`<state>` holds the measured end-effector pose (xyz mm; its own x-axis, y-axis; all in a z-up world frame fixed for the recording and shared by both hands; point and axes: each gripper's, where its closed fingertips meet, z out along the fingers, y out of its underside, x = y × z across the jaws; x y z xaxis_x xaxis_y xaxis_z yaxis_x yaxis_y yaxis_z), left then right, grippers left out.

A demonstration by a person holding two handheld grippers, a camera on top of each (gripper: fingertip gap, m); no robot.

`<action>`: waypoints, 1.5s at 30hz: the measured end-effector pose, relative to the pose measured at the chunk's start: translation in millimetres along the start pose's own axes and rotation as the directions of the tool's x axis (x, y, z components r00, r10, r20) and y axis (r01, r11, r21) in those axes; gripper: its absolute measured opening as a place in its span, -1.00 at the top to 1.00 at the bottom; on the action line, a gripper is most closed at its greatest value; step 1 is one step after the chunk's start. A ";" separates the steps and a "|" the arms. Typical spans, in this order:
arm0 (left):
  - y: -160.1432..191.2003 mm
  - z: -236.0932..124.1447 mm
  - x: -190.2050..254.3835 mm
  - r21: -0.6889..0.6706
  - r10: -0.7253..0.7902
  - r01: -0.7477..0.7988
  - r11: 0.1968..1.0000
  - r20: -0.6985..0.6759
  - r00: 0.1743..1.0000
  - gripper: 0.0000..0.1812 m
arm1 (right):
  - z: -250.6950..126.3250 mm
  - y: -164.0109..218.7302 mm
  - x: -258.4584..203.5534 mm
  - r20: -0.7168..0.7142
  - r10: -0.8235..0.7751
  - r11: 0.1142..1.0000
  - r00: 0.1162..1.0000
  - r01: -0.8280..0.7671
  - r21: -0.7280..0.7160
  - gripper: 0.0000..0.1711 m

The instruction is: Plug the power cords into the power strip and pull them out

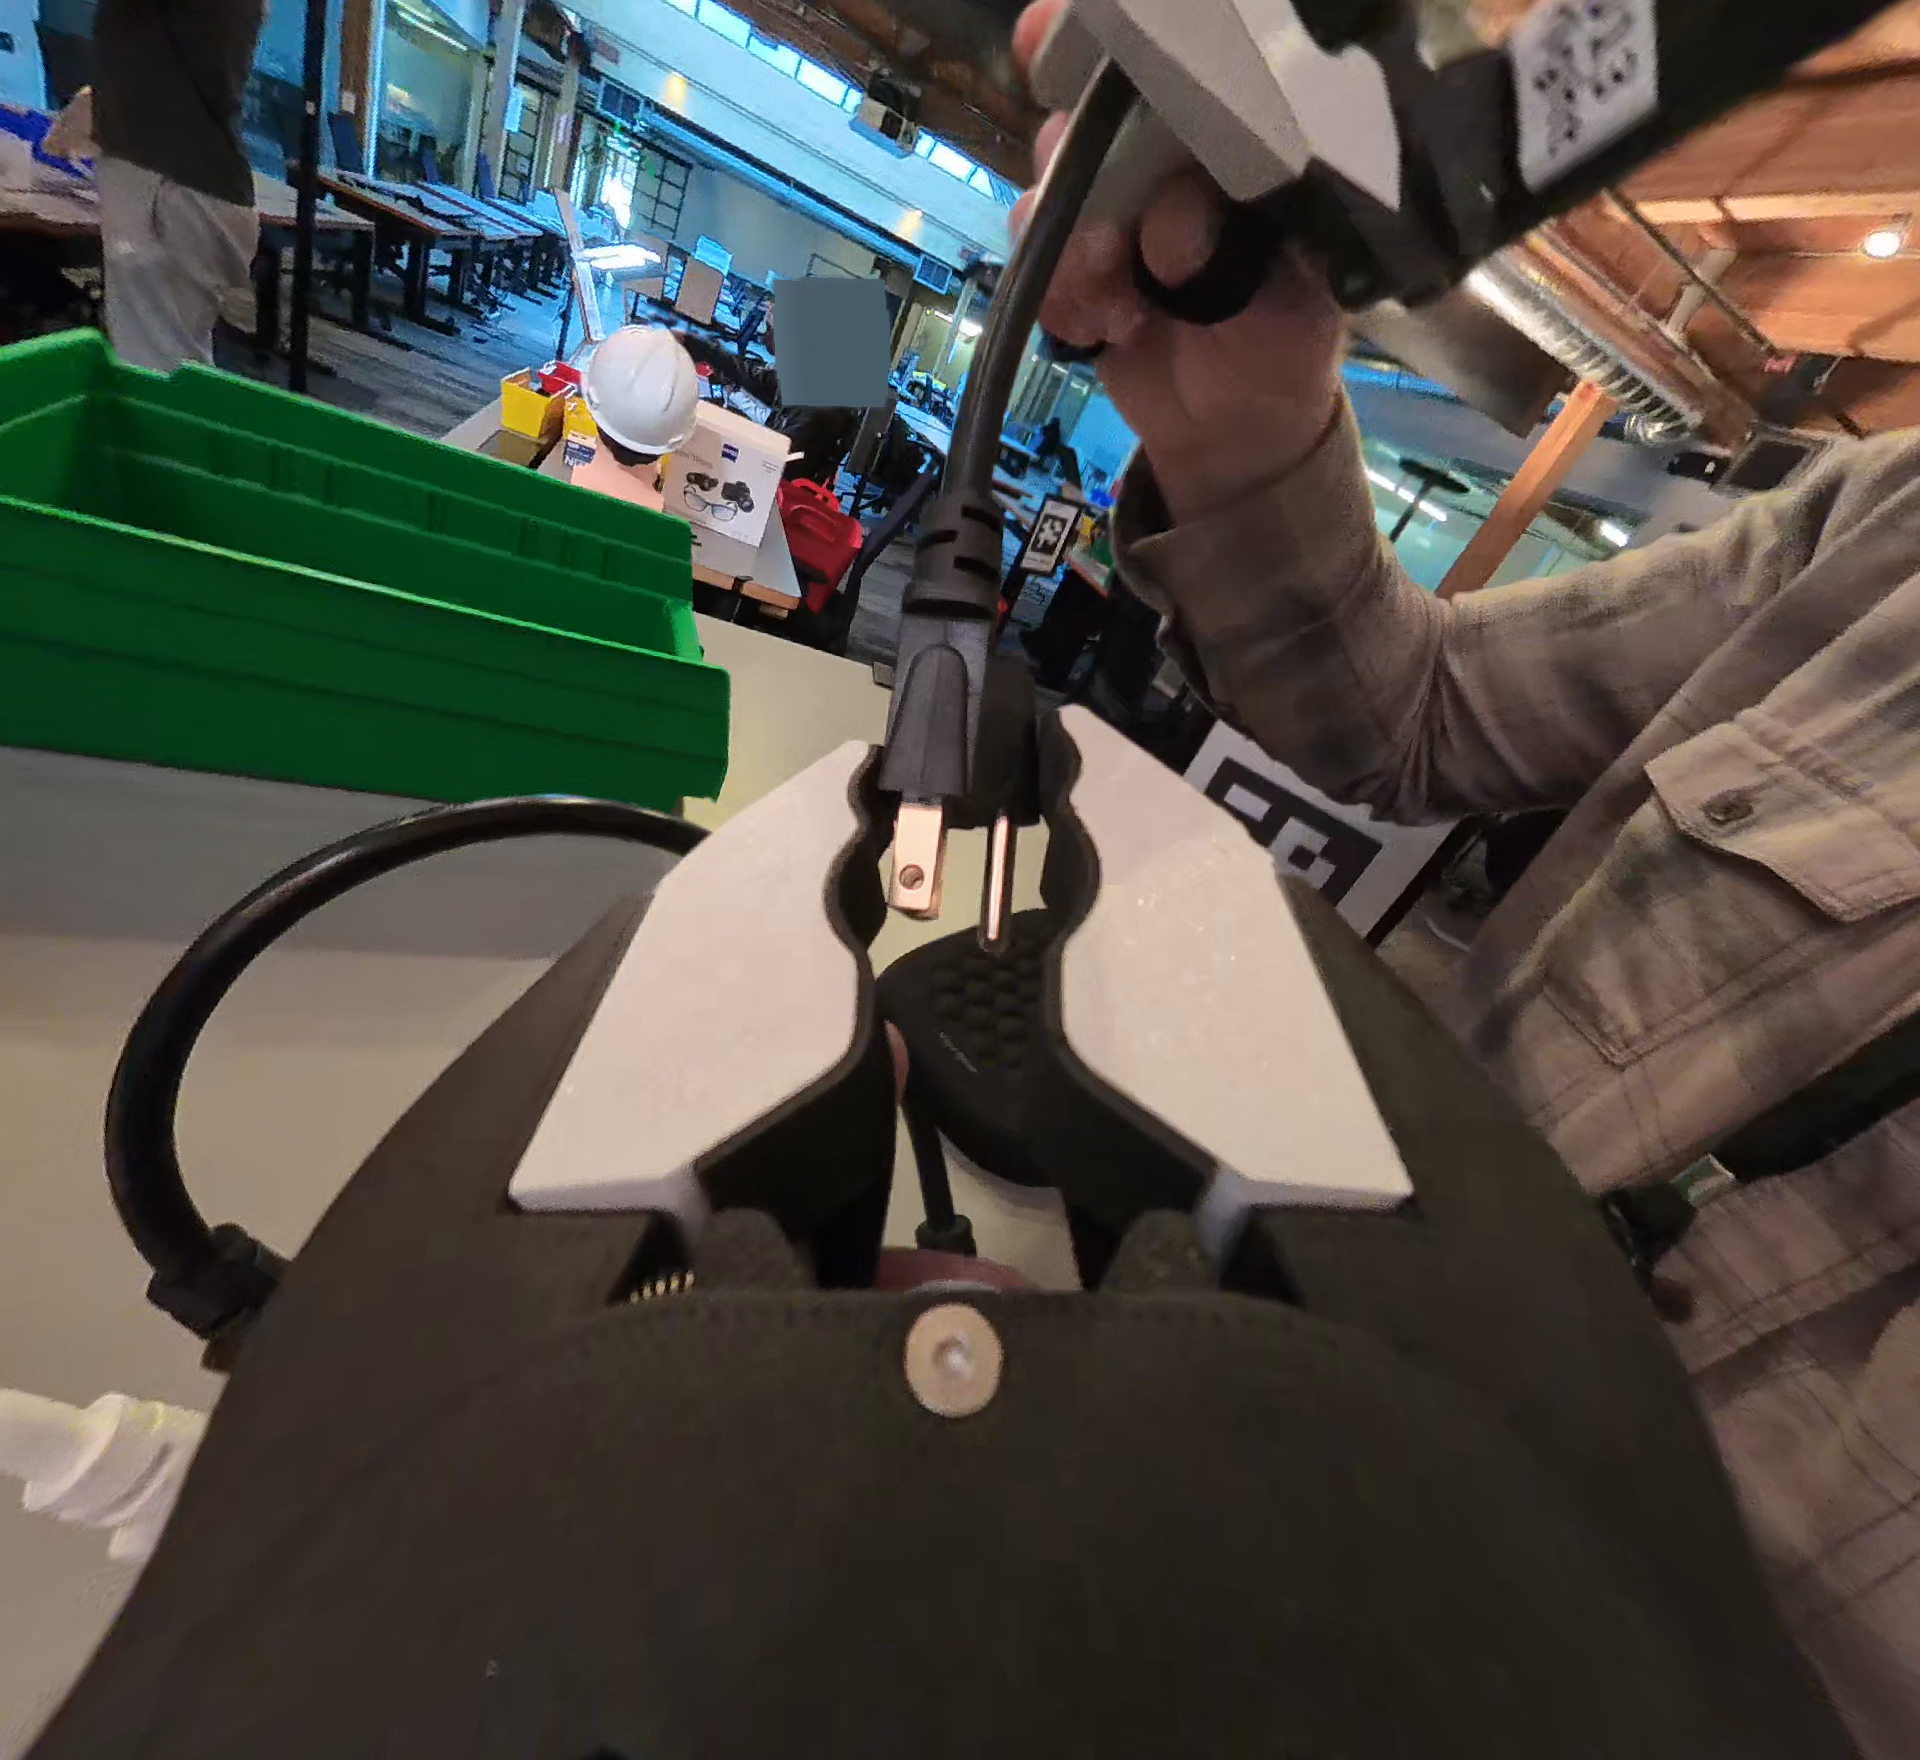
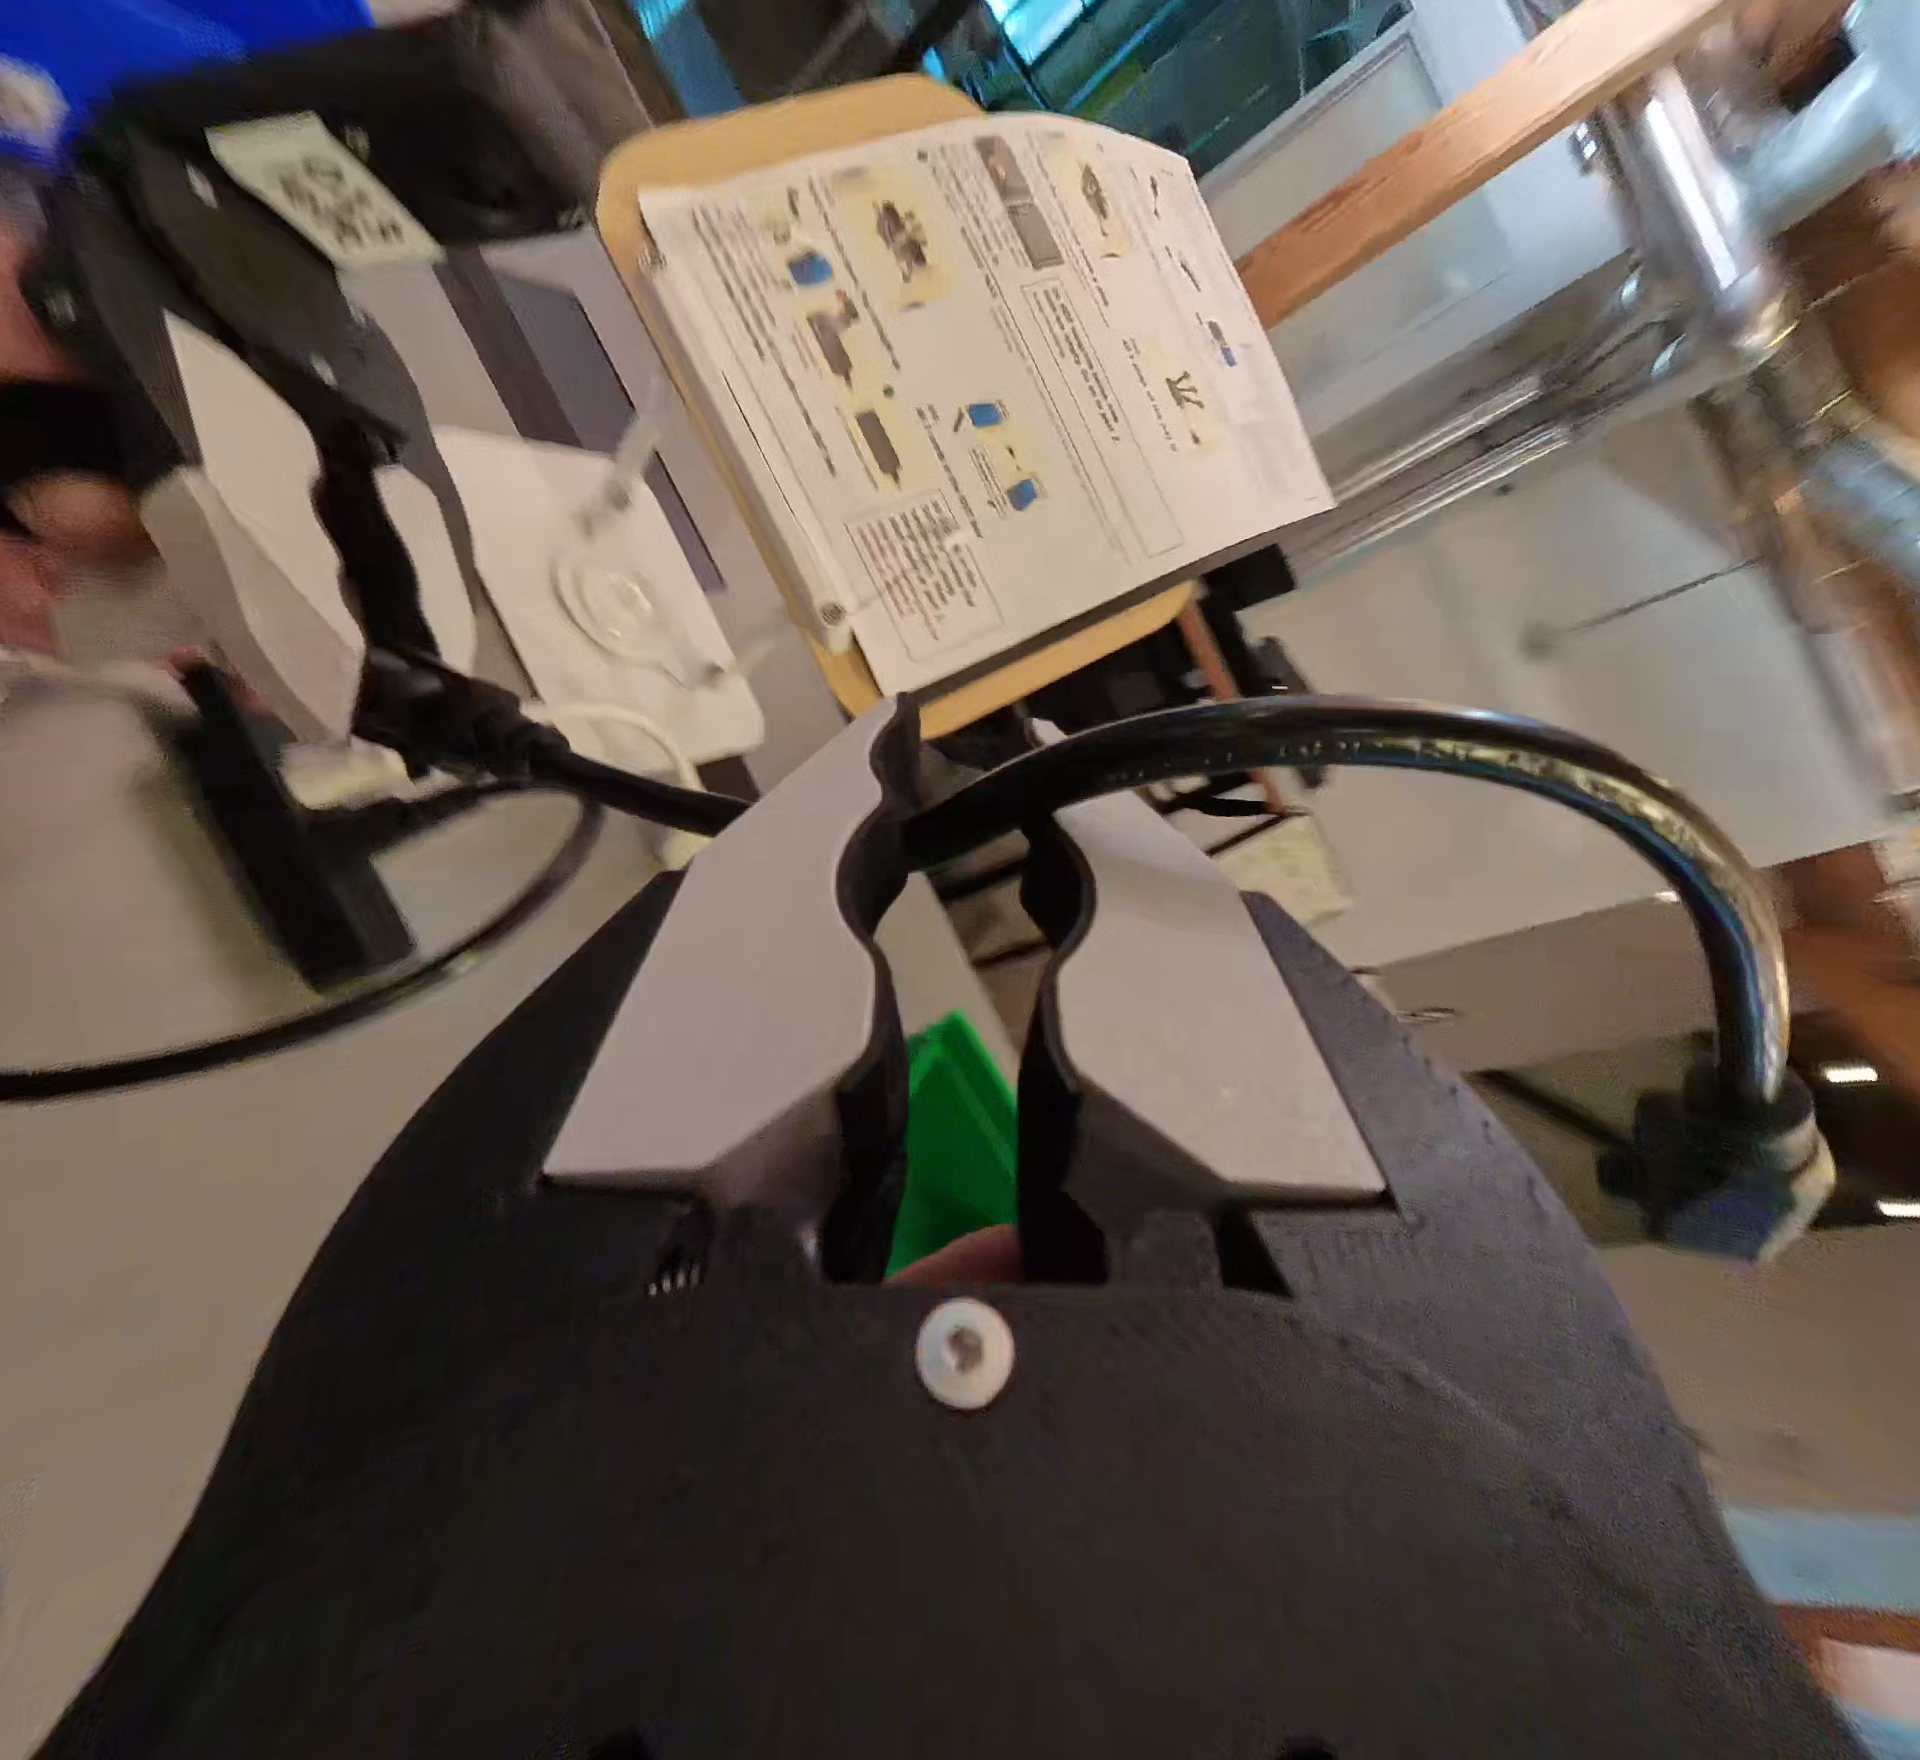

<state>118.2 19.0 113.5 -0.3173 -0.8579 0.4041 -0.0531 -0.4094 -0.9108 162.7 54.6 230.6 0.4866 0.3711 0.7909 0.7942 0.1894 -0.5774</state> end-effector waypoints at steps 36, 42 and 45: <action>-16.0 -14.9 -7.7 0.059 -0.012 0.010 0.998 0.028 1.000 0.71 | -14.6 -22.1 -39.2 0.069 -0.162 0.962 0.984 0.142 0.235 0.99; -21.0 -20.3 -9.1 0.086 -0.030 0.028 0.996 0.022 0.999 0.73 | -22.8 -5.1 -33.7 0.230 0.125 0.962 0.965 -0.174 0.211 0.54; -25.1 -24.9 -8.4 0.107 -0.044 0.044 0.993 0.002 0.999 0.71 | -37.6 0.6 -45.7 0.227 -0.045 0.981 0.973 -0.001 0.195 0.71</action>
<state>98.6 44.2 130.9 -0.3124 -0.8397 0.4441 0.0348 -0.4773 -0.8780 154.7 3.6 201.7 0.3554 0.5590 0.7492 0.7077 0.3626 -0.6063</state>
